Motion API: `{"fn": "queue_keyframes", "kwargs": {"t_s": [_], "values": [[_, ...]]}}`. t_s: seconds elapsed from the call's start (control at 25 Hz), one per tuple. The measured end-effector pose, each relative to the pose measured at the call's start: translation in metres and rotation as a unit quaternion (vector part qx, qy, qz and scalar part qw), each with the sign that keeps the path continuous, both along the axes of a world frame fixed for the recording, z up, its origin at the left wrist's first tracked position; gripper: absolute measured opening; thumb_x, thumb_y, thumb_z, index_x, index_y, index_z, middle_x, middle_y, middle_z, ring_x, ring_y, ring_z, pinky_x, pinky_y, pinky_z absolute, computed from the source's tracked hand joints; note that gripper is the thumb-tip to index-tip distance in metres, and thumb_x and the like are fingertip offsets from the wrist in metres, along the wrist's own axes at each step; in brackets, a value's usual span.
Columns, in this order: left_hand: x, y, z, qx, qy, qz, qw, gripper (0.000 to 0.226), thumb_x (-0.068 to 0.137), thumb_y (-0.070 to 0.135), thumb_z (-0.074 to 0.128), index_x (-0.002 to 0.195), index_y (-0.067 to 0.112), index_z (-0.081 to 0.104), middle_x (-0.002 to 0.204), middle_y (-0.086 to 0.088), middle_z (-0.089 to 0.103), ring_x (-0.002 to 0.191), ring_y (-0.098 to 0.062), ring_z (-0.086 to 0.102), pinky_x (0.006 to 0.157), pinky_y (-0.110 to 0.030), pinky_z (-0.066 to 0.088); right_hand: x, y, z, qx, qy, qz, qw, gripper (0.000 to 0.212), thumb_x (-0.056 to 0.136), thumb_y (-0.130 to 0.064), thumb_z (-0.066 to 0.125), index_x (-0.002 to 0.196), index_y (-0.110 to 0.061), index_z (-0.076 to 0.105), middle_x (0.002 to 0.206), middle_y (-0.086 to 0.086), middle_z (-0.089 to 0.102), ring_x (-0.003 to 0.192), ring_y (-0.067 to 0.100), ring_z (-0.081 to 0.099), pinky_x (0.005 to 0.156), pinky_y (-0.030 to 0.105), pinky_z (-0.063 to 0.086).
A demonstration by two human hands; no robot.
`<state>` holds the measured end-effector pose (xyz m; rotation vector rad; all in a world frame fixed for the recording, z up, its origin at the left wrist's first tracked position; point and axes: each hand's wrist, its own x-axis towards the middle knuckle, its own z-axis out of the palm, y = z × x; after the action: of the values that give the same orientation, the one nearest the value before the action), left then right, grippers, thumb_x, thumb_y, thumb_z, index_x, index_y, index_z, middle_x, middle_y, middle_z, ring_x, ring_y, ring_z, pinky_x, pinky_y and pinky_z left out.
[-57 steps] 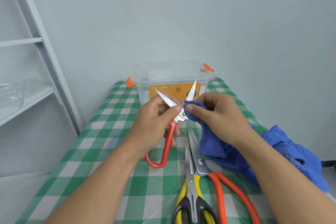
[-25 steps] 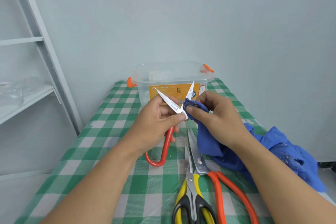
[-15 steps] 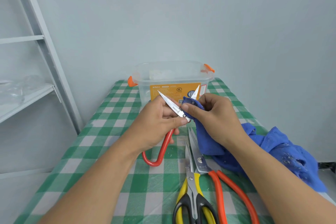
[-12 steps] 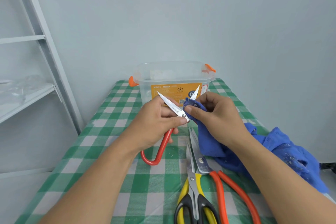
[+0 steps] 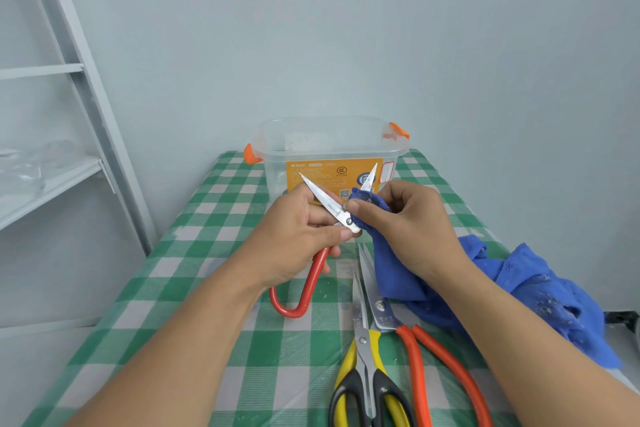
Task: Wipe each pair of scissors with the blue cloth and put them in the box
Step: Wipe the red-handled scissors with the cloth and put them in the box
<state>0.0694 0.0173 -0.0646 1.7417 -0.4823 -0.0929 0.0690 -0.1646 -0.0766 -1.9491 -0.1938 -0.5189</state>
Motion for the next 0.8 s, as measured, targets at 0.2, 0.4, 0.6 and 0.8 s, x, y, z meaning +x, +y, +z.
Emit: {"fn": "queue_keyframes", "kwargs": {"t_s": [0.2,0.4,0.6,0.8], "values": [[0.001,-0.001,0.0,-0.01,0.011,-0.007,1.0,0.029,0.091,-0.004,0.066,0.114,0.007,0.05,0.091,-0.01,0.077,0.059,-0.015,0.062,0.049,-0.032,0.054,0.003,0.001,-0.004,-0.01,-0.024,-0.032,0.999,0.04,0.089,-0.047,0.069,0.066,-0.018,0.054,0.053,-0.008,0.051,0.054,0.015,0.045,0.057,0.036,0.039],[0.001,0.001,0.001,-0.022,0.032,-0.016,0.999,0.027,0.095,-0.003,0.06,0.113,0.01,0.046,0.093,-0.009,0.077,0.063,-0.019,0.068,0.058,-0.038,0.061,-0.001,-0.003,0.001,0.08,-0.036,0.0,0.996,0.032,0.099,-0.031,0.063,0.079,-0.005,0.059,0.063,0.001,0.061,0.059,0.016,0.056,0.057,0.033,0.048],[0.001,0.0,0.0,-0.017,0.034,-0.004,0.999,0.027,0.096,-0.002,0.06,0.114,0.008,0.043,0.097,-0.012,0.075,0.056,-0.024,0.066,0.057,-0.041,0.06,-0.009,-0.009,0.012,0.141,-0.048,0.033,0.988,0.013,0.092,-0.011,0.071,0.083,-0.005,0.063,0.067,-0.001,0.065,0.06,0.01,0.058,0.056,0.02,0.048],[0.001,-0.001,0.0,-0.005,0.027,-0.001,1.0,0.028,0.097,0.003,0.061,0.118,0.006,0.043,0.089,-0.012,0.076,0.051,-0.02,0.058,0.051,-0.037,0.056,-0.016,-0.005,0.015,0.106,-0.019,0.093,0.99,0.015,0.086,-0.008,0.076,0.086,0.001,0.064,0.069,0.01,0.07,0.059,0.015,0.065,0.056,0.025,0.051]]}}
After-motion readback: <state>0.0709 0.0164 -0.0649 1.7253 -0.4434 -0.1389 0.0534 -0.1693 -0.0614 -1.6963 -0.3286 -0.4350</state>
